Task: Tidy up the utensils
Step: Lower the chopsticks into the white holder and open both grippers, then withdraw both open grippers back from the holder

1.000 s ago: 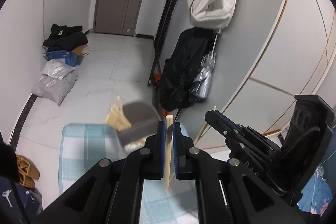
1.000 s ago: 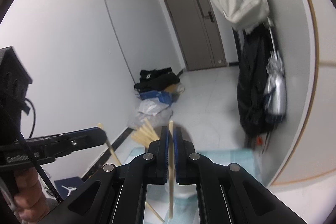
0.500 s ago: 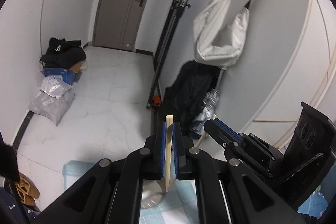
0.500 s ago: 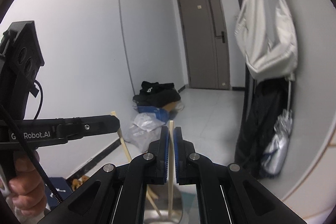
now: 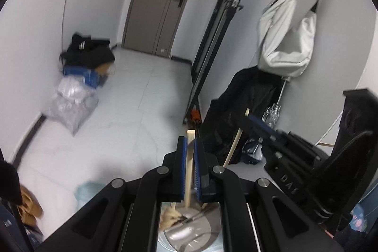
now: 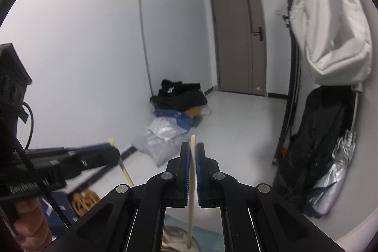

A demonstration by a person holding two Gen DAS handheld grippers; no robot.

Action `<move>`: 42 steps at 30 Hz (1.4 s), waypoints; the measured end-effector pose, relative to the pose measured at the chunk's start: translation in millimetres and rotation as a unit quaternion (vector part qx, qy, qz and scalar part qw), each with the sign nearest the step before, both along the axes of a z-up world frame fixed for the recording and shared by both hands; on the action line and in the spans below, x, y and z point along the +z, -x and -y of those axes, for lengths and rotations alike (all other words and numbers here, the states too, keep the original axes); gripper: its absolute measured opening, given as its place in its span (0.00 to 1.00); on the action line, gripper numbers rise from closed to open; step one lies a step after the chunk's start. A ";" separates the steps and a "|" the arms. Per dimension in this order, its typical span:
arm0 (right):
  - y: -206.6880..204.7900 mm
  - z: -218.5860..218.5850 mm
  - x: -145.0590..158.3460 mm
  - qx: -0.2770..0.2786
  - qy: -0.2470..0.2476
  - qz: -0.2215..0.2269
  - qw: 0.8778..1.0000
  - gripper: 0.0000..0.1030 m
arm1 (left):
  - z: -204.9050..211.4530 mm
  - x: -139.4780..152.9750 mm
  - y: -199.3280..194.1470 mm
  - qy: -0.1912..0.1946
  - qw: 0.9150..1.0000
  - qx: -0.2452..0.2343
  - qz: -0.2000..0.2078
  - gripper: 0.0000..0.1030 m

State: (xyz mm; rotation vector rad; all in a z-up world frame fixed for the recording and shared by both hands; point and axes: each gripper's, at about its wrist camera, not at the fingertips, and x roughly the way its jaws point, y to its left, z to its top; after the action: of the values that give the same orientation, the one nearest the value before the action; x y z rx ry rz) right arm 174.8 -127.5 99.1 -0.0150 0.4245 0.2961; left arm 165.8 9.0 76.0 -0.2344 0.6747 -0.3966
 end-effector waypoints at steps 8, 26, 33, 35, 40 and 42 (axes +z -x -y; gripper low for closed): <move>9.6 -13.9 -22.5 0.046 0.049 -0.004 0.998 0.04 | -4.0 -16.0 6.4 0.012 1.000 0.005 -0.007 0.03; 23.1 -17.6 -68.4 0.091 0.041 -0.072 0.992 0.04 | 1.4 -42.8 11.1 -0.026 0.998 0.005 -0.053 0.03; 36.2 2.3 -76.0 0.067 -0.022 -0.099 0.993 0.18 | -10.4 -37.0 24.7 -0.045 0.997 0.034 -0.049 0.22; 45.6 11.2 -75.1 0.056 -0.039 -0.098 0.993 0.20 | -16.9 -31.8 31.8 -0.045 0.997 0.046 -0.039 0.42; 74.2 23.7 -65.6 0.028 -0.061 -0.090 0.994 0.25 | -29.0 -16.3 51.2 -0.051 0.996 0.075 -0.017 0.56; 87.6 25.0 -59.3 0.019 -0.067 -0.080 0.994 0.35 | -31.5 -12.0 58.7 -0.053 0.995 0.082 -0.012 0.56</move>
State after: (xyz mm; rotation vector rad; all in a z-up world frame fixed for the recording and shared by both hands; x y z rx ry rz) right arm 87.2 -152.5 39.8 0.1329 0.5634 0.3636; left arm 107.1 40.5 64.0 -0.1934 0.6933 -0.1998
